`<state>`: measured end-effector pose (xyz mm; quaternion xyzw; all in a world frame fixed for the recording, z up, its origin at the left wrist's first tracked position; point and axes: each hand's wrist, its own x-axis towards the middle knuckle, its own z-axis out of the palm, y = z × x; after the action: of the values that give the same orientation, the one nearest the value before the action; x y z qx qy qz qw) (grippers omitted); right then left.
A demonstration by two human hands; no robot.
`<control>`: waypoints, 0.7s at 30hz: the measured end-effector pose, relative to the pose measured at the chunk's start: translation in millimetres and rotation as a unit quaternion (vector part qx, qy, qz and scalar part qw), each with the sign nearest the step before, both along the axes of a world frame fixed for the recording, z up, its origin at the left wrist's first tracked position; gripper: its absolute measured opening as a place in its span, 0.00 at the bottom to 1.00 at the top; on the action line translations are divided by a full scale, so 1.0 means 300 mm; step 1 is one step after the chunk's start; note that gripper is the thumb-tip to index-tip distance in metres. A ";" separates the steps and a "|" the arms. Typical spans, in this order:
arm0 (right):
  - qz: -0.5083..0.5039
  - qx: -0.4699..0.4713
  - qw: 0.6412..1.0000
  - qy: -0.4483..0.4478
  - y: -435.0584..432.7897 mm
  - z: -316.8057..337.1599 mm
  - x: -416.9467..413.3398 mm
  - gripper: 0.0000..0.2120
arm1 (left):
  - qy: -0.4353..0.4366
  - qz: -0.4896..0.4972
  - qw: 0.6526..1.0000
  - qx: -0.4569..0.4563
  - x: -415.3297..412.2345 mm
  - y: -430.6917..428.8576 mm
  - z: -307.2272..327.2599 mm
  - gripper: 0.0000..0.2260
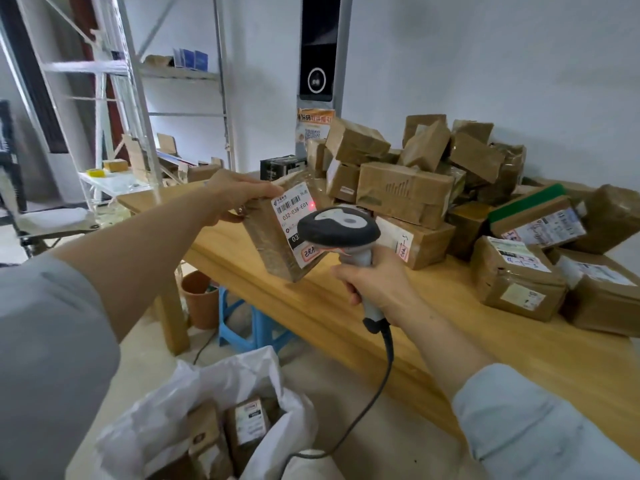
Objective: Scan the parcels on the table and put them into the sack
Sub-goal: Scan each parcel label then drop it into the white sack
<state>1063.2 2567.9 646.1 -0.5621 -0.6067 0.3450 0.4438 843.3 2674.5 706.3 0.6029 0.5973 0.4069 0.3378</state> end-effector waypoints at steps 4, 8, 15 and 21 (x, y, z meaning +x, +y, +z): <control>0.013 0.012 1.000 -0.007 0.007 0.001 -0.035 0.06 | 0.002 0.023 1.000 -0.007 -0.054 0.005 -0.012 0.18; 0.027 0.019 0.999 -0.006 0.020 0.001 -0.072 0.09 | 0.002 0.034 0.999 -0.017 -0.101 0.013 -0.026 0.23; 0.052 0.025 0.998 0.006 0.038 -0.010 -0.129 0.07 | 0.006 0.051 0.998 -0.028 -0.163 0.017 -0.042 0.22; 0.067 -0.022 0.996 0.048 0.044 -0.028 -0.175 0.05 | 0.014 0.078 0.995 -0.055 -0.234 -0.005 -0.070 0.22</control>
<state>1010.8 2581.2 637.7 -0.5122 -0.6135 0.4139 0.4358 773.1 2673.0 685.2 0.5405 0.6688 0.3902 0.3291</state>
